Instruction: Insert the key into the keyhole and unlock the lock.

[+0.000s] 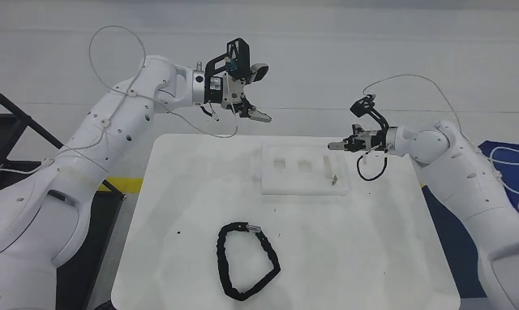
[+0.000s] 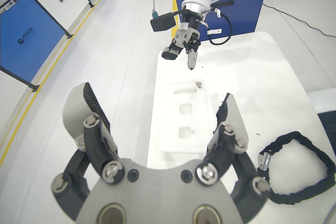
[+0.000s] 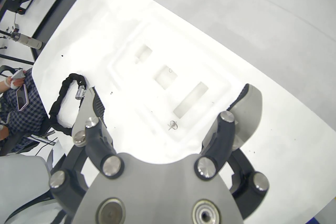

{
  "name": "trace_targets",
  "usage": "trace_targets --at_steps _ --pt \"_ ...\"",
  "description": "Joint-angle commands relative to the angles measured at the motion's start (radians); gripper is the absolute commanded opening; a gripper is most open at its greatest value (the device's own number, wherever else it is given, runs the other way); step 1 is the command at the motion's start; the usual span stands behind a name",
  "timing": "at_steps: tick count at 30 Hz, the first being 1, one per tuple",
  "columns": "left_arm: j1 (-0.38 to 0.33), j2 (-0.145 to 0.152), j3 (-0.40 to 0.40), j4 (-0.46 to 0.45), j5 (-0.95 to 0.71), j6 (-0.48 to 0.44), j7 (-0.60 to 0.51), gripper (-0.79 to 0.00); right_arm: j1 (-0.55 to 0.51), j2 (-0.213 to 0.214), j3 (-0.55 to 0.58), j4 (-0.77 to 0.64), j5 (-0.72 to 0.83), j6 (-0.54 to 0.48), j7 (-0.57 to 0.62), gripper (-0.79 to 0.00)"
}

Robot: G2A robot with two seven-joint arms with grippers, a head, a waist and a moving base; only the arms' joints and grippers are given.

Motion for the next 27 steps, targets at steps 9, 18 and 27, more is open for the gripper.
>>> trace_targets --at_steps 9,18,27 --pt "0.0 0.0 0.0 0.0 0.0 0.0 0.0 0.0 -0.027 -0.035 -0.052 -0.002 -0.081 0.247 0.015 0.0" --pt "0.0 0.0 0.0 0.0 0.0 0.0 0.0 0.0 -0.089 -0.026 -0.039 -0.113 -0.123 0.393 0.082 0.0" --pt "0.0 0.0 0.0 0.0 0.0 0.0 0.0 0.0 -0.098 -0.022 -0.032 -0.132 -0.129 0.423 0.104 0.0"
